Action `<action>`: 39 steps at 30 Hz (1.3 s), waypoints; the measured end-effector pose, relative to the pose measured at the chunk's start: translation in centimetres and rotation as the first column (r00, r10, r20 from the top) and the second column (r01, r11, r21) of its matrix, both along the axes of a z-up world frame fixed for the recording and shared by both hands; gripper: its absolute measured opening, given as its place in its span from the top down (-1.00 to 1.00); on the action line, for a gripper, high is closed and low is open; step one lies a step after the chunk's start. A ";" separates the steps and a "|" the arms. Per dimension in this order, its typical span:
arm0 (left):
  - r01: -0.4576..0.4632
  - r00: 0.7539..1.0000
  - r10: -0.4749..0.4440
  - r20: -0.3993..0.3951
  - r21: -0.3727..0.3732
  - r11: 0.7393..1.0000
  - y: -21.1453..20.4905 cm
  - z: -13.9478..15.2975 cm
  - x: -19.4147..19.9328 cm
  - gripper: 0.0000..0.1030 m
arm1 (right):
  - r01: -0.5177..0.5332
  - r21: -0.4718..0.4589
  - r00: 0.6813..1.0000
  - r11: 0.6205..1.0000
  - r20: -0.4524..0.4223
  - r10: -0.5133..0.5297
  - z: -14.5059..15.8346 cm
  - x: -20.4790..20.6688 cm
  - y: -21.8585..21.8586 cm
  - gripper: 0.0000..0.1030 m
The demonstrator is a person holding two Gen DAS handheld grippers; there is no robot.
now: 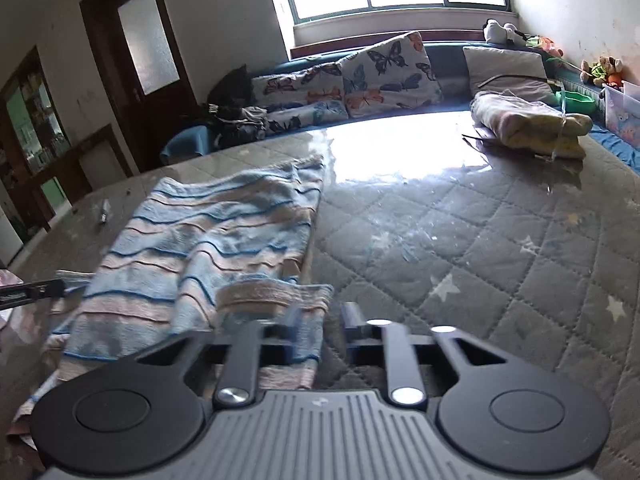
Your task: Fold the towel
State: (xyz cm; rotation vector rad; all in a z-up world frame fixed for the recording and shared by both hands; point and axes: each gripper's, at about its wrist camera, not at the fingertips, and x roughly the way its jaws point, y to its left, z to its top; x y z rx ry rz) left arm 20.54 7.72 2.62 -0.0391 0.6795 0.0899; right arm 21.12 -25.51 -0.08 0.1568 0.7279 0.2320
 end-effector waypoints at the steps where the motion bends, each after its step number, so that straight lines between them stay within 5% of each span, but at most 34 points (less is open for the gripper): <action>1: -0.001 1.000 0.001 -0.001 -0.001 1.000 0.1 0.0 -0.1 0.90 | 0.002 0.003 1.000 1.000 -0.004 -0.002 -0.2 0.2 0.0 0.30; 5: -0.006 1.000 0.006 -0.010 -0.004 1.000 0.1 -0.4 0.3 0.90 | 0.003 0.041 1.000 0.999 -0.027 -0.002 -1.1 1.0 0.2 0.32; 9: -0.016 1.000 0.016 -0.010 -0.006 1.000 0.3 -0.5 0.3 0.90 | -0.016 0.037 1.000 0.999 -0.022 0.017 -1.1 0.9 0.9 0.94; 23: -0.135 0.989 0.134 0.059 0.006 0.991 1.4 1.8 -3.9 0.91 | 0.137 -0.060 0.979 0.989 0.158 -0.126 2.5 -4.6 -2.7 0.98; 32: -0.271 0.959 0.270 0.086 -0.001 0.963 4.2 3.0 -9.2 0.91 | 0.242 -0.047 0.965 0.969 0.120 -0.235 0.6 -8.1 -6.1 0.99; 39: -0.411 0.909 0.410 0.081 0.000 0.912 7.6 2.9 -13.9 0.91 | 0.277 -0.063 0.958 0.959 0.099 -0.270 -0.5 -10.3 -6.6 0.99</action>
